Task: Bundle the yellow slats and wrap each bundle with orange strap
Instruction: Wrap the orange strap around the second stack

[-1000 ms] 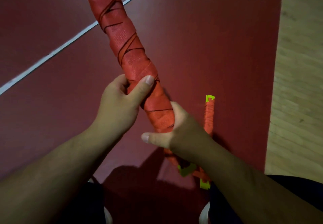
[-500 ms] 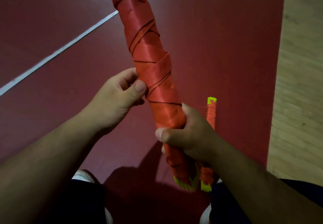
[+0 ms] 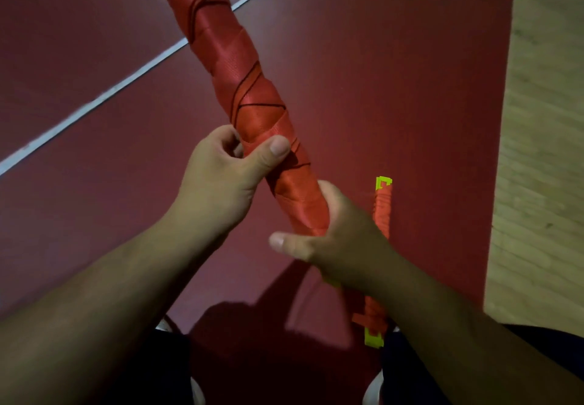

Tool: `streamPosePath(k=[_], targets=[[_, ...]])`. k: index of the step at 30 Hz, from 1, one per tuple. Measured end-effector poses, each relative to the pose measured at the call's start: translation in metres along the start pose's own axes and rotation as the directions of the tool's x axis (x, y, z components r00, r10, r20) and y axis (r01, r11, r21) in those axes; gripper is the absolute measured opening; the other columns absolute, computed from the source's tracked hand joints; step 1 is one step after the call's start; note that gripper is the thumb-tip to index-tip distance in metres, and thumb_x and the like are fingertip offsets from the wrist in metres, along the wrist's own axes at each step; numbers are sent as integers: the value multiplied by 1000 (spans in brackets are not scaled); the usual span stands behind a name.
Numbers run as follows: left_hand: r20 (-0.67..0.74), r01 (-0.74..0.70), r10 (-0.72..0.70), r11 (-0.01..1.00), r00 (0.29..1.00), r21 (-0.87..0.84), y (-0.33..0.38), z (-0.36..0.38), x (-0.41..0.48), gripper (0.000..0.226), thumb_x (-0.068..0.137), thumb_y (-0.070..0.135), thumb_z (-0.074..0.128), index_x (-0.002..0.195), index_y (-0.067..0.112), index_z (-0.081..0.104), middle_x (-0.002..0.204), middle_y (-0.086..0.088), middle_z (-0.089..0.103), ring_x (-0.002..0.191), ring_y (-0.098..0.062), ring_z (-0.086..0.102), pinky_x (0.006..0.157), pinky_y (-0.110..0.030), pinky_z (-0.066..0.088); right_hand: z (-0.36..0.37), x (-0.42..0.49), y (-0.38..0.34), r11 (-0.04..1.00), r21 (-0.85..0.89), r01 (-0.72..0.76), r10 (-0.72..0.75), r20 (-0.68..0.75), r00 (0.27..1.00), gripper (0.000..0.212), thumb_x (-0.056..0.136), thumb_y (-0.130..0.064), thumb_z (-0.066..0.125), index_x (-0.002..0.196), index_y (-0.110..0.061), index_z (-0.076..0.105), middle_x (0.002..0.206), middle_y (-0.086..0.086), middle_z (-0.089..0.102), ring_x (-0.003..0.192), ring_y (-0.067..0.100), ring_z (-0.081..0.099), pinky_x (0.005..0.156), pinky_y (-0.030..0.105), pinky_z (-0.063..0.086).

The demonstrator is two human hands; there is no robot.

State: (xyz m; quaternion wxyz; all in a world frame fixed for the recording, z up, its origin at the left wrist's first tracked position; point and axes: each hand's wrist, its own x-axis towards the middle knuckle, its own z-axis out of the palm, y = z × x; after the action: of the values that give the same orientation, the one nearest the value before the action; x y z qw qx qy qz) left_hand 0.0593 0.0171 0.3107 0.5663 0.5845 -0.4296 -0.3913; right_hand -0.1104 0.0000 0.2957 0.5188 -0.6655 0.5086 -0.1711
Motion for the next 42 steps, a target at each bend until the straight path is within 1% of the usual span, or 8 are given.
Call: streamPosePath(k=[5,8,14,18,22,30,35,42], targets=[[-83,3,2,998,997,64,4,3,-1,81,64,67,70,107,-1,59,86,-11,62,79,-16,61,82,-48,56,6,0,0,980,-190,53,-89,-187,978,34,67,-42,80,89,-30,57,72,-11,65,64,6,61,60,27,49],[63,-26,28,999,998,-29,6,-4,4,61,71,51,72,110,5,60,93,0,67,87,-10,66,78,-28,56,2,0,-1,998,-14,65,-66,-34,997,28,67,-33,82,80,-28,58,67,-7,66,61,13,63,57,34,53],[163,172,-114,898,980,-404,6,9,-3,55,81,16,68,130,-4,51,113,-13,72,96,-25,72,79,-39,59,6,-8,-4,900,417,-129,-36,365,930,35,68,-13,80,98,-14,63,76,5,62,65,27,67,58,34,56],[-178,106,-147,970,973,-220,-6,17,3,55,76,23,79,117,-5,54,98,-21,67,86,-35,70,80,-59,59,18,0,8,991,134,11,-22,82,996,67,50,-50,85,110,-36,58,96,-7,73,88,19,72,80,47,58],[-304,154,-228,957,925,-247,-11,23,7,64,73,30,79,121,-2,52,97,-19,66,82,-32,71,69,-46,60,26,-6,13,956,-287,55,-77,-69,995,66,62,-47,82,114,-38,42,89,-8,64,82,20,64,71,38,54],[86,255,-244,843,966,-474,-6,14,6,36,80,15,72,111,-1,63,96,-12,65,81,-18,67,83,-38,58,17,-6,9,983,180,-48,5,230,973,48,65,-22,82,105,-22,57,74,-5,55,62,11,53,60,35,50],[429,360,-121,765,895,-535,-4,5,1,38,73,33,83,105,16,73,97,-4,72,87,-19,70,95,-48,44,6,-16,5,793,558,-245,-92,506,857,42,72,-6,68,111,-16,57,83,11,60,66,25,61,62,40,56],[-63,136,-156,958,986,-252,-8,16,3,32,82,39,77,95,15,60,89,-15,57,82,-25,58,77,-44,52,31,-12,24,992,113,-54,40,129,991,50,57,-42,87,95,-24,58,79,-6,64,63,2,56,59,21,49]])
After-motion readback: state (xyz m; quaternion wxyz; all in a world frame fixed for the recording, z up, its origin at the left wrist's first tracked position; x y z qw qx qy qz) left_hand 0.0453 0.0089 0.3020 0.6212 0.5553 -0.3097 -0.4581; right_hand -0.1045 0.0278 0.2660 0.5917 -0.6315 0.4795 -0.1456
